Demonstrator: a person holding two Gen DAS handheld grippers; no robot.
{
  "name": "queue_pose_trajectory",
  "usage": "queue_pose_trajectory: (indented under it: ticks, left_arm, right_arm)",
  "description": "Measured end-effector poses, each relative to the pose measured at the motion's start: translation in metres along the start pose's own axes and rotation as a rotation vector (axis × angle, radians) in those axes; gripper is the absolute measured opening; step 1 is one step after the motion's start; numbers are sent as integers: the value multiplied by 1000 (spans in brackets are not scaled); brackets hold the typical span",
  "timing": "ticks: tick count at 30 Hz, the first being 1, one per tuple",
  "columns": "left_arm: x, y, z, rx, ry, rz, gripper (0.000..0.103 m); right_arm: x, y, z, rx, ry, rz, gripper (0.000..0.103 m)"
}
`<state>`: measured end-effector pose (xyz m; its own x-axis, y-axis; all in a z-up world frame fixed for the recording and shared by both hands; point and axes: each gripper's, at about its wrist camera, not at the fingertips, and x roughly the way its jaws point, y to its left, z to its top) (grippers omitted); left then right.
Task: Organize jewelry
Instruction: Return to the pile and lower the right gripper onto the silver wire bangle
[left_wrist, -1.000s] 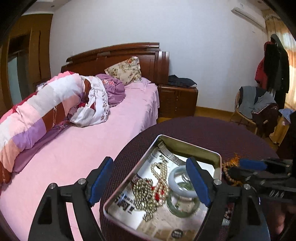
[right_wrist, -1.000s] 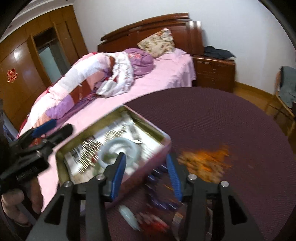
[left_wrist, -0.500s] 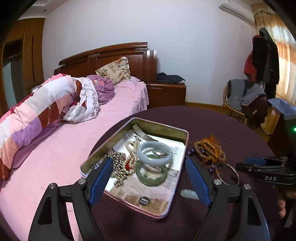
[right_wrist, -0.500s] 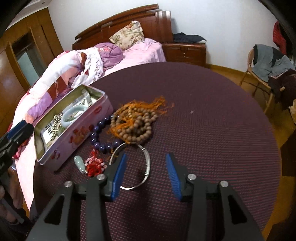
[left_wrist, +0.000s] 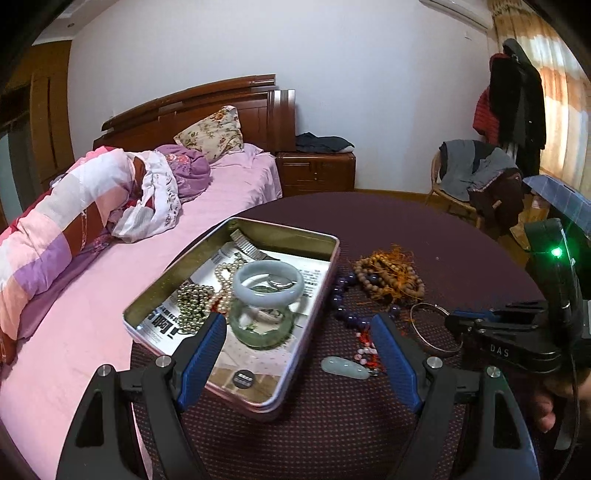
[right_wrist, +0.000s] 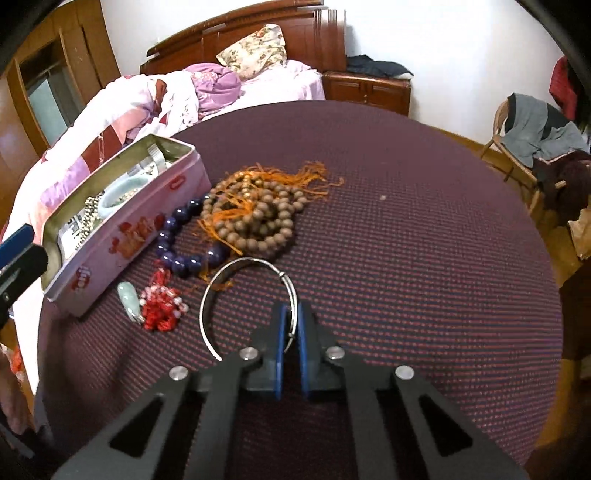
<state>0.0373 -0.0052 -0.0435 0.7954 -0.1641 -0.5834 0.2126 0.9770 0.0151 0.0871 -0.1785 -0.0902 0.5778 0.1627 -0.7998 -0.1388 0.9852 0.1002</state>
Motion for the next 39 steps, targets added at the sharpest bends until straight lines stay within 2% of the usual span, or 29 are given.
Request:
queue_pose_trajectory:
  ticks: [6, 10, 15, 19, 24, 25, 26, 27, 29, 30, 32, 33, 34, 35, 37, 38, 39]
  left_arm:
    - [-2, -20, -1, 50, -2, -20, 81]
    - [6, -39, -3, 92, 19, -44, 80]
    - [12, -55, -6, 127, 33, -62, 80]
    - [36, -59, -9, 133, 114, -80, 80]
    - [60, -58, -11, 104, 211, -101, 72]
    - [63, -60, -10, 111, 219, -92, 67]
    - [64, -60, -10, 114, 224, -103, 56]
    - [67, -61, -10, 110, 237, -109, 50]
    - [75, -58, -11, 87, 280, -126, 28]
    - [74, -56, -11, 77, 277, -138, 22]
    - [71, -55, -11, 77, 264, -136, 4]
    - [70, -57, -12, 80, 260, -142, 4]
    - [69, -57, -13, 81, 257, -139, 4]
    - [68, -57, -13, 79, 254, -136, 4]
    - [66, -54, -13, 69, 246, -140, 4]
    - [64, -53, -12, 62, 237, -137, 4]
    - [62, -52, -12, 62, 227, -136, 4]
  right_arm:
    - [-13, -29, -12, 61, -18, -56, 7]
    - [-16, -43, -13, 108, -39, -39, 7]
    - [-15, -40, -9, 109, -37, -16, 7]
    - [-14, -42, -9, 116, -38, -5, 7]
    - [-14, -43, -10, 121, -39, 3, 7]
    - [-15, -43, -10, 120, -39, 2, 7]
    - [-14, -43, -10, 118, -38, 1, 7]
    - [-15, -43, -10, 116, -38, 0, 7]
    - [-14, -43, -9, 117, -38, 3, 7]
    - [-14, -43, -10, 121, -39, 11, 7]
    - [-14, -46, -10, 135, -40, 31, 7]
    - [-14, -48, -10, 141, -42, 41, 9]
    - [-14, -48, -11, 142, -44, 53, 11]
    - [-15, -48, -11, 140, -48, 72, 18]
    - [-18, -46, -11, 131, -61, 88, 40]
    - [-20, -45, -11, 123, -69, 86, 58]
    - [-23, -42, -11, 111, -86, 93, 68]
